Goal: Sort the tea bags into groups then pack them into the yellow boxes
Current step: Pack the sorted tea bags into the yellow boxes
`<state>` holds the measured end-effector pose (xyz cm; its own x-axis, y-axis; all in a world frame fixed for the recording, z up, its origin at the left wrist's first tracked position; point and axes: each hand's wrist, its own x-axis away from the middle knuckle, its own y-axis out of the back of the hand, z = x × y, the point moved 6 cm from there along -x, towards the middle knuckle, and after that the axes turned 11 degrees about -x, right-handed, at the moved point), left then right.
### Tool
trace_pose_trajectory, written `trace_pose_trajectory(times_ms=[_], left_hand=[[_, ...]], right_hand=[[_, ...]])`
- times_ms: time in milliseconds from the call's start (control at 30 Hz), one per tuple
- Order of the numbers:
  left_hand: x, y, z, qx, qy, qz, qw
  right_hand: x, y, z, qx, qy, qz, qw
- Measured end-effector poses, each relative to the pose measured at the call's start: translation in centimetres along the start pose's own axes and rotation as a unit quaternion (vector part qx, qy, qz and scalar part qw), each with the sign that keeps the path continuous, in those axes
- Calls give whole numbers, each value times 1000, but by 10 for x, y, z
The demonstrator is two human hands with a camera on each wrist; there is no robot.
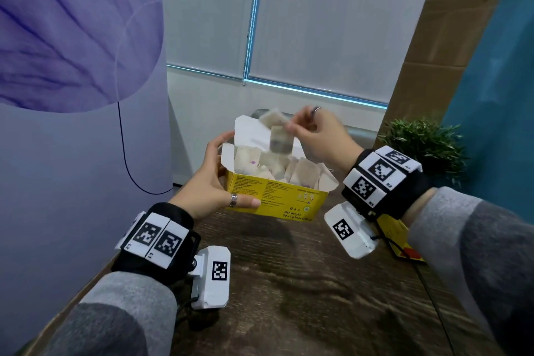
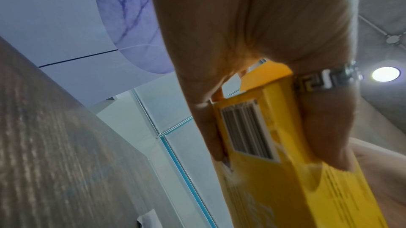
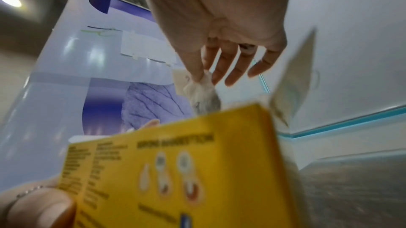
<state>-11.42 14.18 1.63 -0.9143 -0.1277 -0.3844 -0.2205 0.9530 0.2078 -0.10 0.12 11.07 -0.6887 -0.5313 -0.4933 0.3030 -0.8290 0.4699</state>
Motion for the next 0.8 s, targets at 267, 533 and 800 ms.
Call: trace_pose_trajectory(times_ms=[267,533,800], left_hand=[[1,-1,-2,-1,-7,1,1000],[0,-1,0,-2,-9,16,1000],[0,0,0,-2,-10,9,1000]], right_hand=[[5,-8,25,-168,-49,2,985],[26,-47,-9,-2,-178,197,964],[19,-30,-5,69,-114,149,980]])
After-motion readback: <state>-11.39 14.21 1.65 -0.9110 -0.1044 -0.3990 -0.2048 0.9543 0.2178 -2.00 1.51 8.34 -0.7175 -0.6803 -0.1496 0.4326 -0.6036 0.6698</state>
